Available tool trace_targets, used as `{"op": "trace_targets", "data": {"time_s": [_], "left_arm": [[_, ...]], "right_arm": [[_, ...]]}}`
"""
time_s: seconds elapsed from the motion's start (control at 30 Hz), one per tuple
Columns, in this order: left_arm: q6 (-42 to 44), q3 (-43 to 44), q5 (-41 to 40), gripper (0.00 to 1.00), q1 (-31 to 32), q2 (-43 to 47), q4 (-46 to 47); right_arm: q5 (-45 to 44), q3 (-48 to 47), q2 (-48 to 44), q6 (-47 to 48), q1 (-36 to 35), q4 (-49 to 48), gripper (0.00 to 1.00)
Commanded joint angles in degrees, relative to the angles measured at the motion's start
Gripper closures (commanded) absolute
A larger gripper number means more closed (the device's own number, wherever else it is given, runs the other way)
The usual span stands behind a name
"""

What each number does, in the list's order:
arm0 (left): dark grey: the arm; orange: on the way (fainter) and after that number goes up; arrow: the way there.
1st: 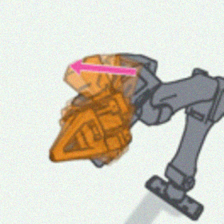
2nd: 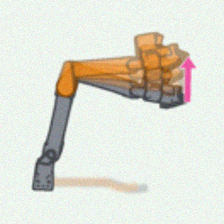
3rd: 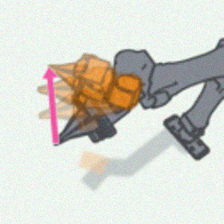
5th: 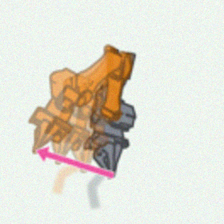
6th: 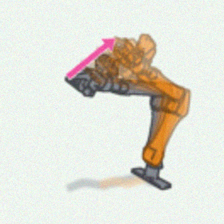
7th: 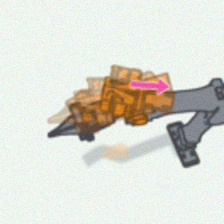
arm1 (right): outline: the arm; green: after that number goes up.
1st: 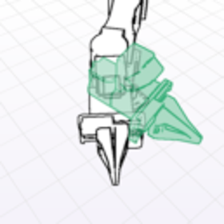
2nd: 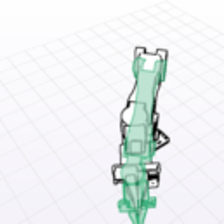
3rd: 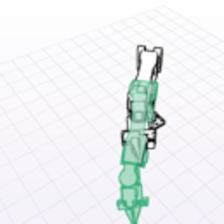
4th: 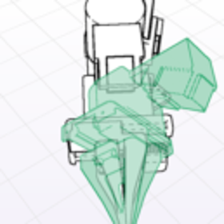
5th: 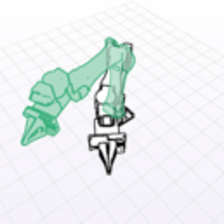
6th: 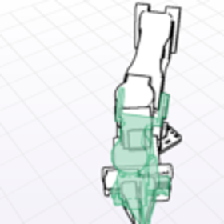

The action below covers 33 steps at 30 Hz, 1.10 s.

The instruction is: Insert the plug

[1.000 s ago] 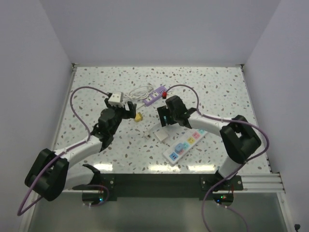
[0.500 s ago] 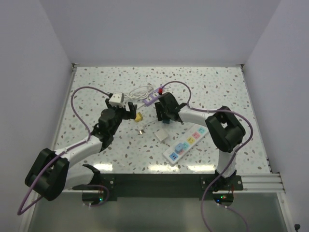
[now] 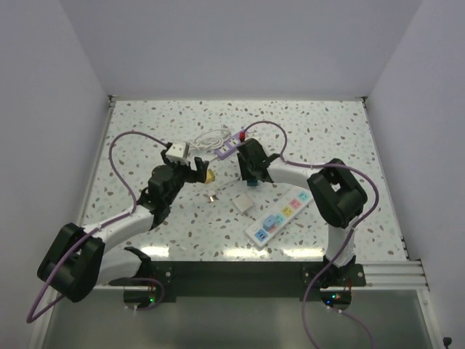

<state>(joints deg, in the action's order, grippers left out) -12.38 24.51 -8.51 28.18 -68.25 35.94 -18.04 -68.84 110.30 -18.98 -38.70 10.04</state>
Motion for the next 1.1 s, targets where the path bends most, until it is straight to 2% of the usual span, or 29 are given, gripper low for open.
{"op": "trace_targets", "data": {"time_s": [0.0,0.07,0.1,0.2,0.3,0.4,0.67,0.87,1.07], "left_arm": [[2.4,-0.8,1.6,0.13,0.9,0.6,4.9],[3.4,-1.7,0.7,0.13,4.0,1.0,6.4],[4.1,-1.9,0.3,0.14,5.3,0.9,7.7],[2.6,-2.1,3.6,0.14,9.3,-0.9,11.1],[-1.2,-2.5,10.8,0.16,9.5,-4.6,15.9],[-3.3,-1.1,14.4,0.18,9.7,-8.4,17.9],[-7.3,2.0,17.0,0.18,10.8,-15.1,23.4],[-11.6,2.0,18.0,0.18,12.2,-17.9,31.8],[-13.6,4.8,14.8,0.18,14.3,-21.0,33.0]], "right_arm": [[-2.5,0.3,-4.5,0.6,0.1,1.0,0.83],[-3.0,-0.3,-4.9,1.1,0.1,1.5,0.98],[-3.7,-1.5,-5.0,1.4,0.2,1.9,1.0],[-4.3,-3.3,-6.7,1.6,0.3,2.4,1.0],[-3.0,-3.1,-10.3,0.1,0.2,0.6,1.0],[-1.2,-1.1,-14.7,-2.4,0.3,-4.0,1.0],[4.1,6.5,-24.2,-6.8,-0.2,-12.1,1.0],[3.2,8.5,-25.9,-6.6,-1.1,-12.4,1.0],[3.4,9.5,-26.5,-6.5,-1.8,-13.1,1.0]]}}
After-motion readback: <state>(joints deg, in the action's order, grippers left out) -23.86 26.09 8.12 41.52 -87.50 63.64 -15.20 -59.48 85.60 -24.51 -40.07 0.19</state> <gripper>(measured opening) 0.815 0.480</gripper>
